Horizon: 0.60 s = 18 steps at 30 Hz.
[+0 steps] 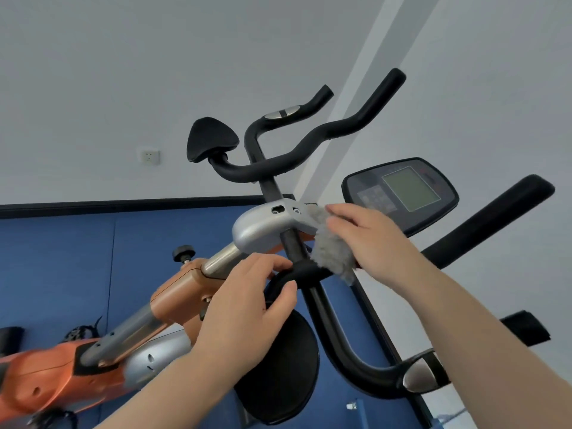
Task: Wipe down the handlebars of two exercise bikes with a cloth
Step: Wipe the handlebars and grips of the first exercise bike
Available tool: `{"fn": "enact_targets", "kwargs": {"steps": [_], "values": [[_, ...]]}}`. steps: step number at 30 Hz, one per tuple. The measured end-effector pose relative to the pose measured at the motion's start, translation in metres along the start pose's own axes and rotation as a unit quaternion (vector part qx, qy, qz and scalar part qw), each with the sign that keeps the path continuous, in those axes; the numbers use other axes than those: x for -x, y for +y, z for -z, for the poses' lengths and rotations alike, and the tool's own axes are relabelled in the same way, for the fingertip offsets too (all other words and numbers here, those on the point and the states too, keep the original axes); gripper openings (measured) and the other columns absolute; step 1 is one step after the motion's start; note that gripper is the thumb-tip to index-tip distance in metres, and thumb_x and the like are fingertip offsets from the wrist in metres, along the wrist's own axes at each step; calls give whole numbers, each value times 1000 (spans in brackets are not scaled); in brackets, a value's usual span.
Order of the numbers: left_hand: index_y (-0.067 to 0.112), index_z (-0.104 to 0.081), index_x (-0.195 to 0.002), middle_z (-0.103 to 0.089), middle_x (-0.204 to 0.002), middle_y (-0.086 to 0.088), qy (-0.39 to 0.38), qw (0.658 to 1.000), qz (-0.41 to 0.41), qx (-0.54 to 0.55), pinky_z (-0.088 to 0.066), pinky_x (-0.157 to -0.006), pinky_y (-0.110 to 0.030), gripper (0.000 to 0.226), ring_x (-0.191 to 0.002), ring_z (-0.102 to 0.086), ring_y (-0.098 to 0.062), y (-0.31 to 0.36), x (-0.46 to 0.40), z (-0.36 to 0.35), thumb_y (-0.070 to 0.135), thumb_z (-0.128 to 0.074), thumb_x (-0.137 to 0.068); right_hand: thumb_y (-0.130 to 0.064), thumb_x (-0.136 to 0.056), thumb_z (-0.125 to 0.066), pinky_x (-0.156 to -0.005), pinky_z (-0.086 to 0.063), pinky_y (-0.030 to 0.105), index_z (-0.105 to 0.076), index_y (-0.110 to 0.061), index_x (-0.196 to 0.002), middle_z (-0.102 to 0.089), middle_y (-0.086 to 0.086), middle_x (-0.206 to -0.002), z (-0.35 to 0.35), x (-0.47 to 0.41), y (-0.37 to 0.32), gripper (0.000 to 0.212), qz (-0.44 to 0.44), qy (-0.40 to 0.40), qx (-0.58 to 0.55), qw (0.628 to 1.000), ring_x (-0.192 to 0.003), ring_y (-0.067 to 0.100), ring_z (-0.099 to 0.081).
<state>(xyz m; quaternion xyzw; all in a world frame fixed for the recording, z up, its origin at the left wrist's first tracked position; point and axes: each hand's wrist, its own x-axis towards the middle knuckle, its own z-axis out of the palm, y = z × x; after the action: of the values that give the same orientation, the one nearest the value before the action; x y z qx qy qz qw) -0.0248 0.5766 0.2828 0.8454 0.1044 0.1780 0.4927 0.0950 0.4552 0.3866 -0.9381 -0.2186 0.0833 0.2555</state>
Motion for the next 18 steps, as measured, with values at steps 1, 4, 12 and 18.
{"fn": "enact_targets", "kwargs": {"steps": [1,4,12,18], "values": [[45,-53,-103,-56,-98,29,-3,1000,-5,-10,-41,-76,-10,23,-102,-49,10,2,-3,1,47,-47,-81,-29,-96,-46,-82,-42,22,-53,-26,-131,-59,-4,-126,-4,-1,-1,35,-4,-38,29,999,-106,11,-56],[40,-57,-101,-58,-95,26,5,1000,-8,-14,-42,-77,-11,23,-99,-51,7,2,-2,1,44,-49,-80,-29,-92,-55,-85,-44,25,-54,-34,-126,-60,-12,-114,-2,3,-1,34,38,-71,75,994,-102,7,-56],[38,-60,-94,-61,-92,24,36,999,0,13,-41,-79,-9,17,-97,-56,5,-3,-1,-2,42,-53,-79,-40,-78,-71,-80,-42,21,-70,-37,-106,-69,-11,-110,-17,-11,-4,28,29,-38,131,990,-102,10,-61],[37,-61,-91,-61,-87,24,49,999,2,13,-41,-77,-10,19,-94,-55,6,-3,-1,-3,45,-51,-76,-34,-71,-78,-68,-37,17,-73,-30,-88,-62,-13,-90,-46,-30,-2,17,58,76,85,992,-87,7,-58]]}}
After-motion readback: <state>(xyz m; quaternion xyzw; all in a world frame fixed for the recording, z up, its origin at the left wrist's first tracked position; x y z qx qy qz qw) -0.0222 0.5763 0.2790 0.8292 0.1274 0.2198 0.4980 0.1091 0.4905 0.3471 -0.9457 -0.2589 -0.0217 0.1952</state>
